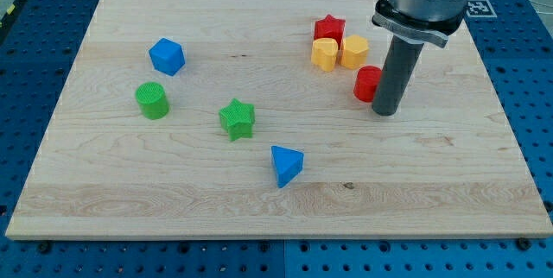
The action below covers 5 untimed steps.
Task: Push the red circle into the yellow hexagon
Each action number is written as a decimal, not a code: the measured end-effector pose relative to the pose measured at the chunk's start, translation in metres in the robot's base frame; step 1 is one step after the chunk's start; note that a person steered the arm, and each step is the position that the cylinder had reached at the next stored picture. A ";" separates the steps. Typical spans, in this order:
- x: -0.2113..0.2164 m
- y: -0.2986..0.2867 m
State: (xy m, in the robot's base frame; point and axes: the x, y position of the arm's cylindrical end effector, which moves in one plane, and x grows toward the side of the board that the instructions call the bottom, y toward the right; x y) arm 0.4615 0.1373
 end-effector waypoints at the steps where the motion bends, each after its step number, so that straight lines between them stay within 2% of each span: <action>1: -0.003 -0.001; 5: -0.031 -0.003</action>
